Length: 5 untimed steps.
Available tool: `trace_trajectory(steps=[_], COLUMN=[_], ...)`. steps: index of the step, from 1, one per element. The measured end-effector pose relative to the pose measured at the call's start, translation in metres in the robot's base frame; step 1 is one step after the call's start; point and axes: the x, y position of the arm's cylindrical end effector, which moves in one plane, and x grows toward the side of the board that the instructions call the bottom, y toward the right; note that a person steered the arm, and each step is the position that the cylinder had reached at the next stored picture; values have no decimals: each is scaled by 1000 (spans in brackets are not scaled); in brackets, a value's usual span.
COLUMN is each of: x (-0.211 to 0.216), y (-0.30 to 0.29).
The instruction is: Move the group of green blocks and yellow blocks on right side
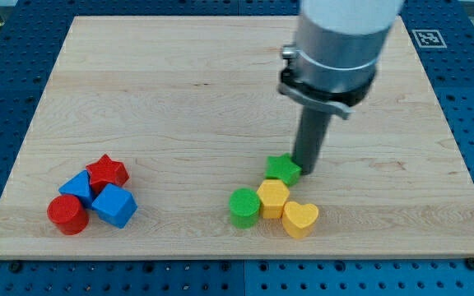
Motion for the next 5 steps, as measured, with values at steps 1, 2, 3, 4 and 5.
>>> trace_trajectory(steps=[1, 2, 3, 4, 5], x=[0, -18, -33, -33, -26], y=[-28, -16, -35, -95, -146])
